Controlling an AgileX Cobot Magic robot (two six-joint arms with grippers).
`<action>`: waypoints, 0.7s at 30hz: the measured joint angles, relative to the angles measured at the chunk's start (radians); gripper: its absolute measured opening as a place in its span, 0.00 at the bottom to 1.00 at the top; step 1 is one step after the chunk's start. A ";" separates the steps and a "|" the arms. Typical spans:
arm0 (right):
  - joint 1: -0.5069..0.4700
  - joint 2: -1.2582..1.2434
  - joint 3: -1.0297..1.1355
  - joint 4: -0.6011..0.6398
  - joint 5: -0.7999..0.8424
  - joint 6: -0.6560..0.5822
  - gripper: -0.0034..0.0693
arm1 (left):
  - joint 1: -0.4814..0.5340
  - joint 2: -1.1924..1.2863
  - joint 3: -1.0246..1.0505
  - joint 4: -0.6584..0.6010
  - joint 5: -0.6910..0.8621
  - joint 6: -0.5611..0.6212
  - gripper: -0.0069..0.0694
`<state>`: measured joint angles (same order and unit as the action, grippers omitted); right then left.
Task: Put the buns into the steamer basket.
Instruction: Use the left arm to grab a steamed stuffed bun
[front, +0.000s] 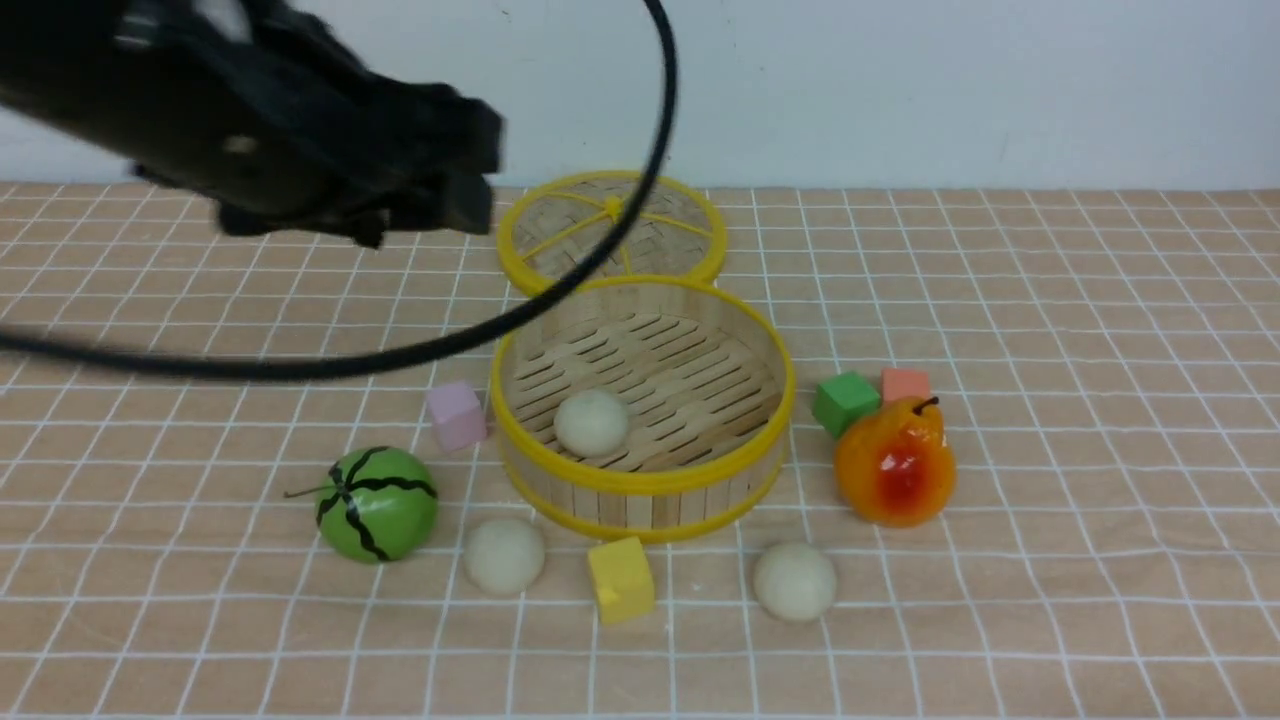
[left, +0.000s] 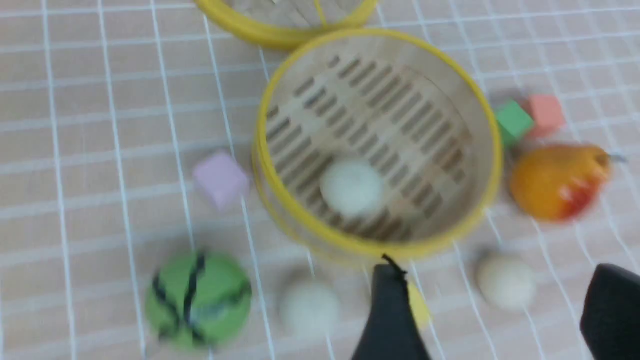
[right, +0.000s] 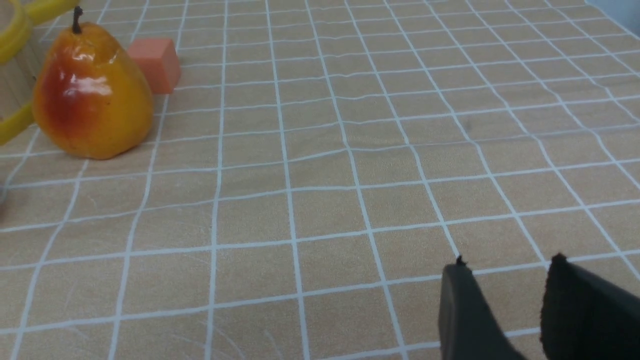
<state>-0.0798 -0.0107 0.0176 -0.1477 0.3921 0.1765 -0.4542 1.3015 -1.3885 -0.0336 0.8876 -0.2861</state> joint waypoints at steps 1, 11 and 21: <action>0.000 0.000 0.000 0.000 0.000 0.000 0.38 | 0.000 -0.019 0.031 -0.006 0.008 0.000 0.68; 0.000 0.000 0.000 0.000 0.000 0.000 0.38 | 0.000 0.101 0.316 -0.044 -0.116 0.143 0.44; 0.000 0.000 0.000 0.000 0.000 0.000 0.38 | 0.000 0.423 0.243 -0.048 -0.309 0.166 0.34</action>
<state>-0.0798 -0.0107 0.0176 -0.1477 0.3921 0.1765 -0.4542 1.7249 -1.1451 -0.0817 0.5790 -0.1202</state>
